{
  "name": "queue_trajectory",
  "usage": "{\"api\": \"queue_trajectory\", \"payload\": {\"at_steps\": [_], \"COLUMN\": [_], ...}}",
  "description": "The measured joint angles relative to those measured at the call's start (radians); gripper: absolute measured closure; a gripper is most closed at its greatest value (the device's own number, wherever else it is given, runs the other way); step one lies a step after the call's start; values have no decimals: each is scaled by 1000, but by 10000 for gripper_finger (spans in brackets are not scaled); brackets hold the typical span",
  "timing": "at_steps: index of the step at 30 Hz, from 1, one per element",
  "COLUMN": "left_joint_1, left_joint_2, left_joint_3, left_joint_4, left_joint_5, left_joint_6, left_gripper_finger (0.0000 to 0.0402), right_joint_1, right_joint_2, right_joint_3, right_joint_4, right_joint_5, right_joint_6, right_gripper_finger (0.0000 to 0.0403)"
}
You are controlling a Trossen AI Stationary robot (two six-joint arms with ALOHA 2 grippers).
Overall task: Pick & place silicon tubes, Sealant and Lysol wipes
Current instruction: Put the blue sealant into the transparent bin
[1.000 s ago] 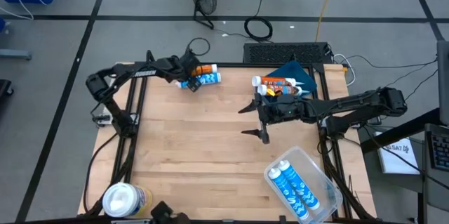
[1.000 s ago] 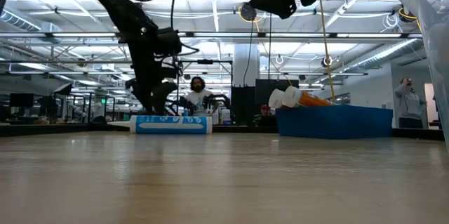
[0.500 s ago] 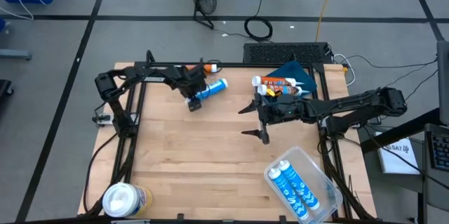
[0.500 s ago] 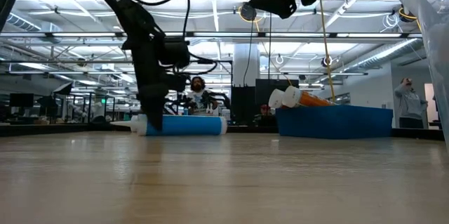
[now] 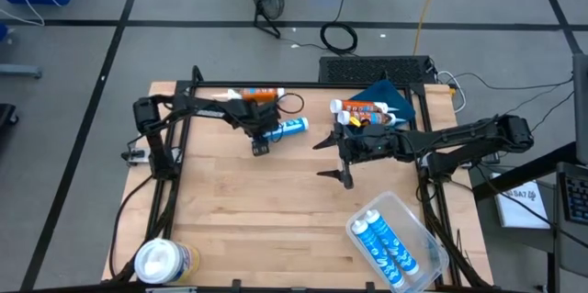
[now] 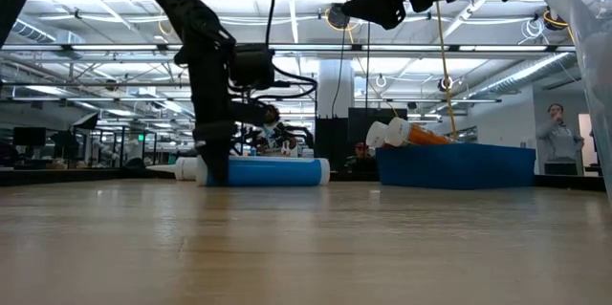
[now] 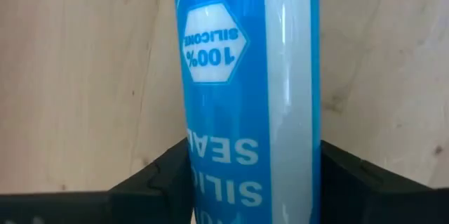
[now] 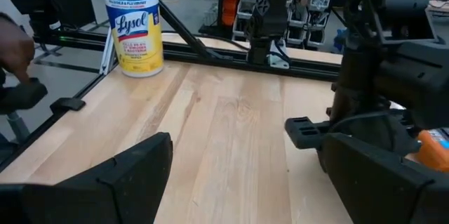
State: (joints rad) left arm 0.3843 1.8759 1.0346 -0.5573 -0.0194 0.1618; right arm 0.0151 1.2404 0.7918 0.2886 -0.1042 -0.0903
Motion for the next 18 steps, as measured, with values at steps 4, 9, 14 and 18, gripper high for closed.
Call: {"api": "queue_trajectory", "payload": {"at_steps": [4, 9, 14, 18], "left_joint_1": [-37, -107, -212, -303], "left_joint_2": [12, -108, -296, -407], "left_joint_3": [1, -20, -16, -16], "left_joint_4": [-15, -55, -65, -44], "left_joint_5": [-58, -153, -170, -244], "left_joint_6": [9, -28, -33, -19], "left_gripper_finger": [183, 183, 183, 183], "right_joint_1": [0, 0, 3, 14], "right_joint_2": [0, 0, 0, 24], "right_joint_3": [0, -1, -2, -2], "right_joint_4": [-11, -134, -178, -135], "right_joint_5": [1, 0, 22, 110], "right_joint_6": [39, 111, 121, 124], "right_gripper_finger": [57, 57, 57, 57]}}
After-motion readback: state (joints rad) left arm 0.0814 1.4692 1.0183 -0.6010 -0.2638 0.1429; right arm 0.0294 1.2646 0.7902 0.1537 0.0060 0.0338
